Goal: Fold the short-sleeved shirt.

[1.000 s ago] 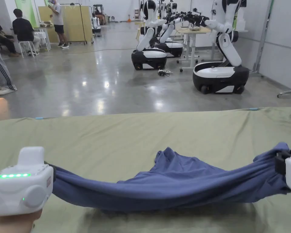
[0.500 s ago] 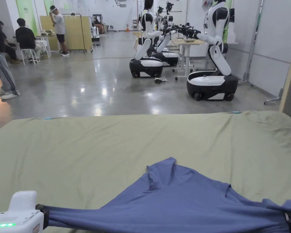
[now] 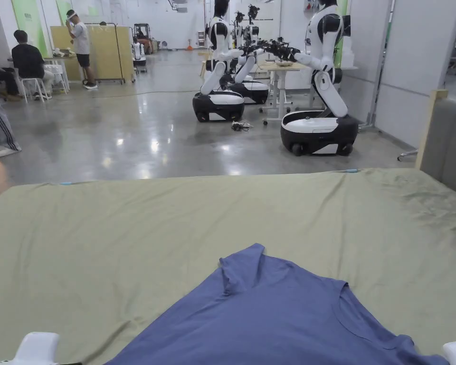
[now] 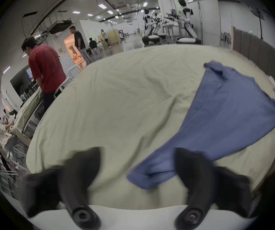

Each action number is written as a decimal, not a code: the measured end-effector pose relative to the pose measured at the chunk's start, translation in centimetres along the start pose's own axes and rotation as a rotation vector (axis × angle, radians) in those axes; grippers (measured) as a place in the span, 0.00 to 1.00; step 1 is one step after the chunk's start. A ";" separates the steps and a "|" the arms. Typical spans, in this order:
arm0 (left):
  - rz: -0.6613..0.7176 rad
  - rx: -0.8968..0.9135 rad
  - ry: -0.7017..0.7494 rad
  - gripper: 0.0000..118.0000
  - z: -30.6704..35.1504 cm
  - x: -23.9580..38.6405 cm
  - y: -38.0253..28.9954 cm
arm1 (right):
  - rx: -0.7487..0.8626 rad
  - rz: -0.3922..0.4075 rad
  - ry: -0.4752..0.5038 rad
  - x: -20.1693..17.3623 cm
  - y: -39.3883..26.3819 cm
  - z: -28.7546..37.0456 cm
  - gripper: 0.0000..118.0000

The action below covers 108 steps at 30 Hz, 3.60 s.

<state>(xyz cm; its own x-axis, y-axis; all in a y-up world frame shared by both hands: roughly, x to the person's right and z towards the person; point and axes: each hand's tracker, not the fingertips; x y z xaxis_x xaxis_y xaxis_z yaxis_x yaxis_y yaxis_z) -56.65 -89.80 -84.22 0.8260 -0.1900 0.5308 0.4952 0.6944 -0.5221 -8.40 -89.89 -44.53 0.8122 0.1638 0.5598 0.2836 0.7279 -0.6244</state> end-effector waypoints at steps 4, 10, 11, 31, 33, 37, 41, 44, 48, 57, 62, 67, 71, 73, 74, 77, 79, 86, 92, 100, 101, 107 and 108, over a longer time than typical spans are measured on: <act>0.114 0.120 -0.028 0.94 3.3 -1.6 2.1 | 0.177 -0.100 -0.004 0.5 3.0 1.7 0.96; 0.186 0.280 0.033 0.25 11.3 -1.7 2.7 | 0.404 -0.105 0.117 -3.8 10.1 8.0 0.21; 0.170 0.303 0.086 0.00 12.2 -1.5 2.3 | 0.436 -0.094 0.119 -5.2 10.8 9.1 0.04; 0.469 -0.165 -0.023 0.79 -6.0 0.5 -3.2 | 0.328 0.061 0.417 -16.2 11.8 6.7 0.00; 0.460 -0.147 0.007 0.74 -6.4 1.2 -3.6 | 0.318 0.069 0.407 -16.2 12.0 6.0 0.00; 0.409 -0.044 -0.013 0.18 -4.3 3.2 -3.3 | 0.302 0.081 0.395 -15.6 12.1 4.1 0.00; 0.391 0.010 -0.013 0.02 -2.7 3.8 -3.2 | 0.262 0.078 0.388 -14.9 12.5 1.1 0.00; 0.482 0.060 -0.072 0.02 -0.9 2.9 -3.3 | 0.240 0.106 0.359 -14.6 13.5 -1.4 0.00; 0.382 0.116 -0.082 0.02 1.2 3.4 -3.0 | 0.214 0.148 0.265 -13.5 16.7 -8.0 0.10; 0.349 0.115 -0.104 0.02 0.8 3.3 -1.9 | 0.002 0.182 0.192 -14.8 24.1 -27.4 0.85; 0.328 0.098 -0.085 0.02 0.4 3.2 -1.3 | -0.156 0.064 0.227 -15.7 22.9 -32.0 0.55; 0.303 0.086 -0.085 0.02 0.1 3.3 -1.5 | -0.056 0.130 0.187 -15.2 22.0 -30.0 0.03; 0.316 0.126 -0.088 0.02 1.2 2.9 -0.6 | 0.080 0.121 0.175 -14.6 21.9 -25.0 0.03; 0.288 0.164 -0.083 0.02 2.1 2.5 0.3 | 0.142 0.062 0.204 -13.2 22.4 -21.8 0.03; 0.291 0.180 -0.095 0.02 2.6 2.2 0.9 | 0.185 0.057 0.184 -12.4 22.7 -19.8 0.03; 0.293 0.244 -0.119 0.02 4.2 1.5 3.2 | 0.283 0.043 0.155 -9.0 23.8 -14.2 0.03; 0.276 0.313 -0.134 0.02 5.6 1.2 4.9 | 0.347 0.014 0.140 -7.1 24.9 -8.6 0.03; 0.218 0.534 -0.170 0.02 12.3 -1.1 13.9 | 0.540 -0.066 0.050 -0.8 28.0 8.8 0.03; 0.166 0.662 -0.150 0.02 17.0 -2.8 22.2 | 0.659 -0.066 -0.023 1.0 30.8 16.6 0.03; 0.232 0.711 -0.112 0.02 20.0 -4.7 29.1 | 0.722 -0.132 -0.087 0.3 33.8 17.8 0.03; 0.225 0.722 -0.097 0.02 20.7 -4.7 29.1 | 0.726 -0.136 -0.090 0.1 34.2 17.7 0.03; 0.174 0.744 -0.019 0.02 21.5 -5.9 31.9 | 0.741 -0.128 -0.104 -1.4 37.5 16.0 0.03; 0.172 0.747 -0.009 0.02 21.4 -6.1 32.4 | 0.746 -0.128 -0.104 -1.6 38.4 15.5 0.03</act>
<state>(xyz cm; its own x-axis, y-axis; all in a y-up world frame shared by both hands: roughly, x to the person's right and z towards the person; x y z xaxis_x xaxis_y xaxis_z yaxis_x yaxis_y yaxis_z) -51.40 -51.35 -90.07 0.8713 -0.0334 0.4895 0.0437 0.9990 -0.0096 -6.72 -51.86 -60.94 0.7339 0.0831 0.6742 -0.0773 0.9963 -0.0386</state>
